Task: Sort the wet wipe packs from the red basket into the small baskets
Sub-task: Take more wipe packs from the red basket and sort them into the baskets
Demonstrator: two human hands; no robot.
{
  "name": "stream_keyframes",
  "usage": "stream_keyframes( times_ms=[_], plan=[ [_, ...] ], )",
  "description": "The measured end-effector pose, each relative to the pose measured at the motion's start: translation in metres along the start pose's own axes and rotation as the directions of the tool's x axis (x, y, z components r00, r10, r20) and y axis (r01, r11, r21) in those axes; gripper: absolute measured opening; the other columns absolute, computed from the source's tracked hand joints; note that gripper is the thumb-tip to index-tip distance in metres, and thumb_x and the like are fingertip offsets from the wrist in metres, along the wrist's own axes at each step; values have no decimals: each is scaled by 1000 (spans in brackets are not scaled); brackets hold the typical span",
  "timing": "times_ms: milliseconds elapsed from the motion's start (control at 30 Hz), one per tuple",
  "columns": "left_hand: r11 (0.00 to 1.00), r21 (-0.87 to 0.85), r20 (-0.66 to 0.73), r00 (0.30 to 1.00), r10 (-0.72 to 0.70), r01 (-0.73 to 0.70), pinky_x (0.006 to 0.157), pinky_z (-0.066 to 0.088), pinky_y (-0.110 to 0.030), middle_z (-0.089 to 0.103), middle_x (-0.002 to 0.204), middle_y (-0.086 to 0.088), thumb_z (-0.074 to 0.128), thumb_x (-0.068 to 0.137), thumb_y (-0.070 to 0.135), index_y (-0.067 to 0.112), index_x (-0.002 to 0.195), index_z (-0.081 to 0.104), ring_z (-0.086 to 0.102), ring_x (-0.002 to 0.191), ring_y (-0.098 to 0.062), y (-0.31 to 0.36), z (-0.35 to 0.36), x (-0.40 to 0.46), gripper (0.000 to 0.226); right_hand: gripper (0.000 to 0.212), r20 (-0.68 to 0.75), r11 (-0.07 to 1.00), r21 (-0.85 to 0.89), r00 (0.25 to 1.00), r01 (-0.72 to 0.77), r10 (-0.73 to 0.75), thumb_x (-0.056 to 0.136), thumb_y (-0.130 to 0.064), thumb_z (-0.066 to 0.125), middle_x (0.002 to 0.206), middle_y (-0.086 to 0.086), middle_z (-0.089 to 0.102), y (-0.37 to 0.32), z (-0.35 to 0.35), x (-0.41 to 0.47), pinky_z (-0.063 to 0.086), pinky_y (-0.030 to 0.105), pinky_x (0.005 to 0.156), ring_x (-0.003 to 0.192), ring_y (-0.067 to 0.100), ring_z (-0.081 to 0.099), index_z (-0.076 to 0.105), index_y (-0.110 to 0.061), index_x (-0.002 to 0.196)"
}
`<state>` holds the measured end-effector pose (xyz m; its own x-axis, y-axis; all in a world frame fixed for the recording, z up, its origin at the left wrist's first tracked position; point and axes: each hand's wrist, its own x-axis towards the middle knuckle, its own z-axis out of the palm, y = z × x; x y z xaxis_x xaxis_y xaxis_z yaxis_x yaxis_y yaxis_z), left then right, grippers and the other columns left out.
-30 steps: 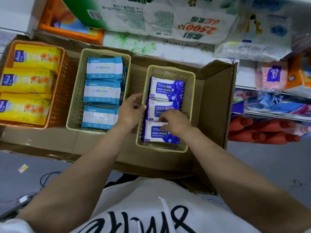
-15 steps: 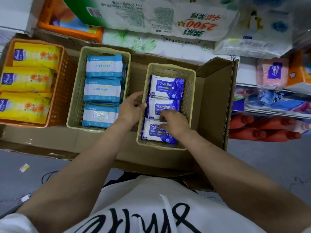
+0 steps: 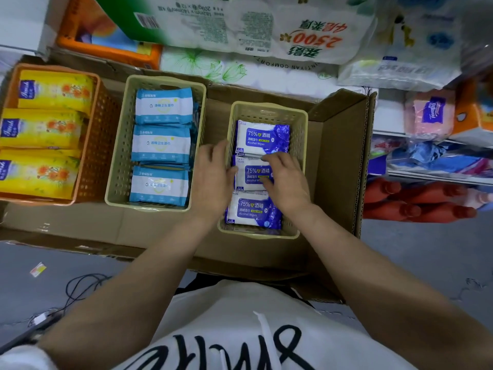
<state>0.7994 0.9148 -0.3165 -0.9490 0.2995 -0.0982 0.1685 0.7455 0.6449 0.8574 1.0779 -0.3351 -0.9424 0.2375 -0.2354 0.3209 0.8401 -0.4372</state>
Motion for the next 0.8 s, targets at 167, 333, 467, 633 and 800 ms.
stream_keyframes(
  times_ms=[167, 333, 467, 633, 800],
  plan=[
    [920, 240, 470, 866, 169, -310, 102, 45, -38, 38, 149, -11, 60, 90, 4, 16, 148, 36, 42, 132, -28, 15, 22, -3, 64, 50, 257, 985, -175, 966, 15, 31, 94, -20, 61, 148, 8, 42, 0, -5, 11, 40, 41, 107, 137, 28, 37, 46, -20, 142],
    [826, 422, 643, 766, 17, -373, 109, 38, -39, 20, 159, -12, 58, 91, 8, 9, 148, 33, 29, 142, -27, 18, 32, 0, 63, 41, 285, 977, -211, 957, 9, 53, 95, -20, 59, 134, 9, 51, 2, -2, 8, 47, 39, 95, 126, 28, 48, 53, -16, 136],
    [821, 419, 656, 754, 23, -389, 110, 34, -37, 17, 160, -12, 60, 90, 8, 9, 148, 34, 25, 144, -26, 18, 32, 1, 64, 43, 335, 974, -224, 941, 22, 56, 94, -20, 62, 132, 9, 54, 4, -5, 9, 50, 40, 93, 121, 27, 54, 54, -18, 136],
    [868, 381, 609, 793, 23, -318, 112, 34, -39, 15, 161, -13, 63, 89, 7, 11, 146, 37, 23, 145, -29, 22, 30, 6, 62, 49, 298, 995, -95, 953, -29, 57, 95, -18, 60, 145, 10, 41, 6, -13, 19, 45, 42, 104, 133, 29, 42, 47, -18, 143],
    [796, 493, 575, 818, 4, -351, 118, 22, -42, 0, 163, -15, 65, 86, 5, 11, 154, 18, 3, 150, -31, 29, 32, 44, 83, 62, 228, 990, -90, 965, -108, 126, 97, -12, 56, 162, 12, 19, 5, -20, 55, 31, 42, 115, 145, 34, 26, 29, -16, 152]
  ],
)
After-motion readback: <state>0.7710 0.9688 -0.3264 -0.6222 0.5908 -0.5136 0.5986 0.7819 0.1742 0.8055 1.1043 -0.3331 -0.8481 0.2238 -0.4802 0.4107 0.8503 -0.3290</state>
